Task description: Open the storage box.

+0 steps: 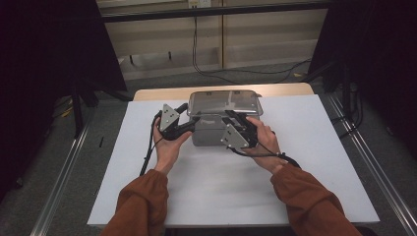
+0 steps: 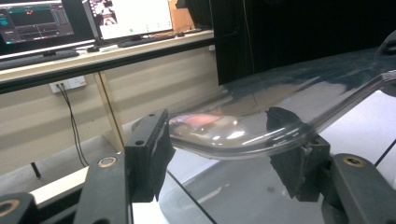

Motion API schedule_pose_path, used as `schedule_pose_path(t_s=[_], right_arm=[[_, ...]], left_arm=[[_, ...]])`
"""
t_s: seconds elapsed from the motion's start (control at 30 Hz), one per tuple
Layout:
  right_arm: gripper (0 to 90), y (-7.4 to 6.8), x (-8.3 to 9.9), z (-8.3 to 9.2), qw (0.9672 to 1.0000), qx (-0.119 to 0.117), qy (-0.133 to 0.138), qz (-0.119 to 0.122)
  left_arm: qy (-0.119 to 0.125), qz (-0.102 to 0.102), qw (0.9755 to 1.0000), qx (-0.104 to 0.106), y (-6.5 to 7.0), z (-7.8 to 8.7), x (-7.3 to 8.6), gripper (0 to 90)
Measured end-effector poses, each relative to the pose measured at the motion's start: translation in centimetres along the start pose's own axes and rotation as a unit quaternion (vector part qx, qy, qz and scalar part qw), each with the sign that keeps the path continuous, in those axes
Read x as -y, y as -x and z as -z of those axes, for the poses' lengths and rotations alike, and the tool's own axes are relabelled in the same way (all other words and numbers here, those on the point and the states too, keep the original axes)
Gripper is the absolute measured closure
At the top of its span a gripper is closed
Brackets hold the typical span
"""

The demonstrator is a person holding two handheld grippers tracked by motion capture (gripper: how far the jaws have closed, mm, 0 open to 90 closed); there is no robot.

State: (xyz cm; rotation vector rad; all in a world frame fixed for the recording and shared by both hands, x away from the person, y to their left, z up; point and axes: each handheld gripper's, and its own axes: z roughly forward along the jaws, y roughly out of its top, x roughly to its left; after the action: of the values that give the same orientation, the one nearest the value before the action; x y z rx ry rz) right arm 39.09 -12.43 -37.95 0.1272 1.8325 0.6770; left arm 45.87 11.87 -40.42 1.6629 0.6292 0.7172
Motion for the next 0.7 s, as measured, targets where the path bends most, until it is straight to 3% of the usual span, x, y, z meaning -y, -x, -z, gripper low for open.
schedule_pose_path(t_s=[0.17, 0.27, 0.37, 0.5, 0.57, 0.7], right_arm=[[59.3, 0.2, 0.6, 0.3, 0.9978, -0.012, 0.008, -0.064], [51.0, 0.6, 0.9, 0.5, 0.9932, -0.027, 0.004, -0.113], [39.2, 1.0, 0.8, 0.6, 0.9914, -0.021, 0.0, -0.129], [27.1, 1.5, 1.6, 0.7, 0.9828, -0.028, -0.004, -0.182], [23.6, 1.6, 2.0, 0.7, 0.9808, -0.026, -0.003, -0.193], [18.2, 1.9, 2.9, 0.6, 0.9722, -0.054, -0.008, -0.228]], left_arm=[[0.002, 0.002, 1.0, 0.004, -0.1, 0.0, 0.0, 41.2], [0.004, 0.014, 0.9999, 0.004, -0.1, 0.0, -0.1, 41.3], [0.003, 0.013, 0.9999, 0.003, -0.1, 0.1, -0.1, 41.3], [0.004, 0.016, 0.9999, 0.004, -0.1, 0.1, -0.1, 41.6], [0.005, 0.017, 0.9998, 0.004, -0.2, 0.1, -0.1, 41.8], [0.005, 0.024, 0.9997, 0.007, -0.2, 0.1, -0.1, 41.9]])
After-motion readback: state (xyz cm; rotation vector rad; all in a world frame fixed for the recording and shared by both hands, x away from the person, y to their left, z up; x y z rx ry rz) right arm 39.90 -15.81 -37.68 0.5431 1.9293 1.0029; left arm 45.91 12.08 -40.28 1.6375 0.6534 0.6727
